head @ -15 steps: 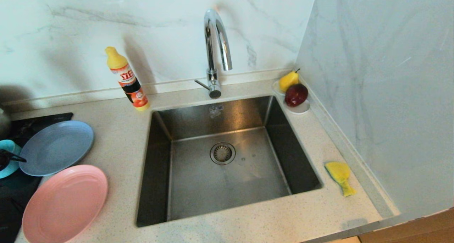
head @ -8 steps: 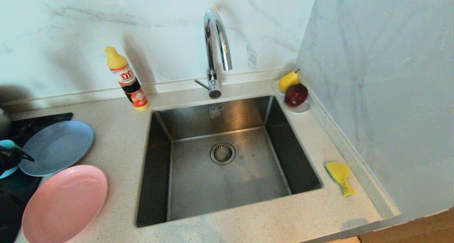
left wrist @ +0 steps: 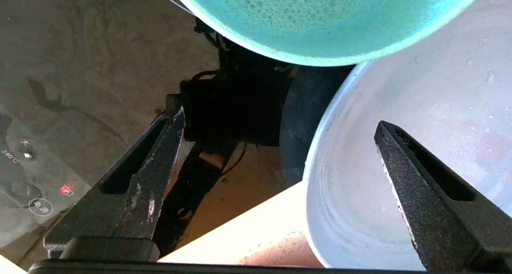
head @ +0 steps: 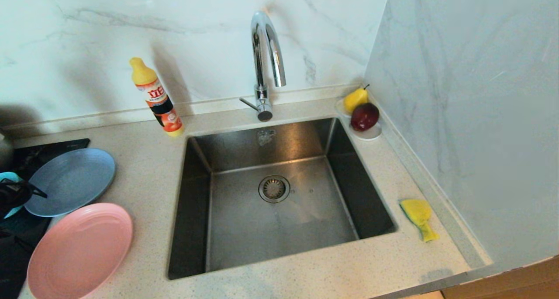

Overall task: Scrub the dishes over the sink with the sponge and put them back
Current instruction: Place the plate on the plate

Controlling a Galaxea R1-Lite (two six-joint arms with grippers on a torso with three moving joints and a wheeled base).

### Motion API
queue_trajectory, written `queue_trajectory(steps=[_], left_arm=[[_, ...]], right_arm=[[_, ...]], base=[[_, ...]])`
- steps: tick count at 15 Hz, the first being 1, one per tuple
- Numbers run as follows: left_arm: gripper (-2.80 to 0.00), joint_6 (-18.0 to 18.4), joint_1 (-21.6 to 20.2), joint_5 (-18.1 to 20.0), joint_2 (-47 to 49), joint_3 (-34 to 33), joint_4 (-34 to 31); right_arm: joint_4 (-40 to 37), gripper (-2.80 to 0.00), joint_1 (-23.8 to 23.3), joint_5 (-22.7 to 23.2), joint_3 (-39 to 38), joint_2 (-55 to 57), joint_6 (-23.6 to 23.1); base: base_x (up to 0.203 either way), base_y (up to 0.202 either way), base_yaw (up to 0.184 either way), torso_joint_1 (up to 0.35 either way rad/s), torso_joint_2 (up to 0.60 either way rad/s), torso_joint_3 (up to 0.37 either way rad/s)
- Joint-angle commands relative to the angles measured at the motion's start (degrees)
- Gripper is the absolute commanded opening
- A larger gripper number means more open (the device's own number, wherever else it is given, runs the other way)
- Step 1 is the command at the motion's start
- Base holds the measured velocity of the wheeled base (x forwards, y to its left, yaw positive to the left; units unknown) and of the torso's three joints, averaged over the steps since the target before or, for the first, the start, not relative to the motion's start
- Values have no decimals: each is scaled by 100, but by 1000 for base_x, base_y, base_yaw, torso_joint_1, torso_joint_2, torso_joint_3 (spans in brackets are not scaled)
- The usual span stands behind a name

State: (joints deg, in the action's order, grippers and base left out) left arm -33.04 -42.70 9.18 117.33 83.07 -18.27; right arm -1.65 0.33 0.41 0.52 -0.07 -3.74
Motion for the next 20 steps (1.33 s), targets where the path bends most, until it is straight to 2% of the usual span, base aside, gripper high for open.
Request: queue_trajectory(steps=[1,2,3,16,20], left_arm=[[0,-27,3,10,18,-1,-18],[0,-27,7,14,12,-1,-13],[-280,-36,7,24,18,-1,-1],[-280,-107,7,31,158,144,52],[-280,-275,7,57,-36,291,-13]], right_arm=[[-2,-280,2,3,0,-1,-4],[-2,-280,2,3,0,-1,-4],[-2,-280,2,3,0,-1,-4],[-2,-280,2,3,0,-1,-4],[-2,-280,2,3,0,6,-4]], base=[[0,0,0,0,0,0],[0,0,0,0,0,0],[0,0,0,0,0,0],[0,0,0,0,0,0],[0,0,0,0,0,0]])
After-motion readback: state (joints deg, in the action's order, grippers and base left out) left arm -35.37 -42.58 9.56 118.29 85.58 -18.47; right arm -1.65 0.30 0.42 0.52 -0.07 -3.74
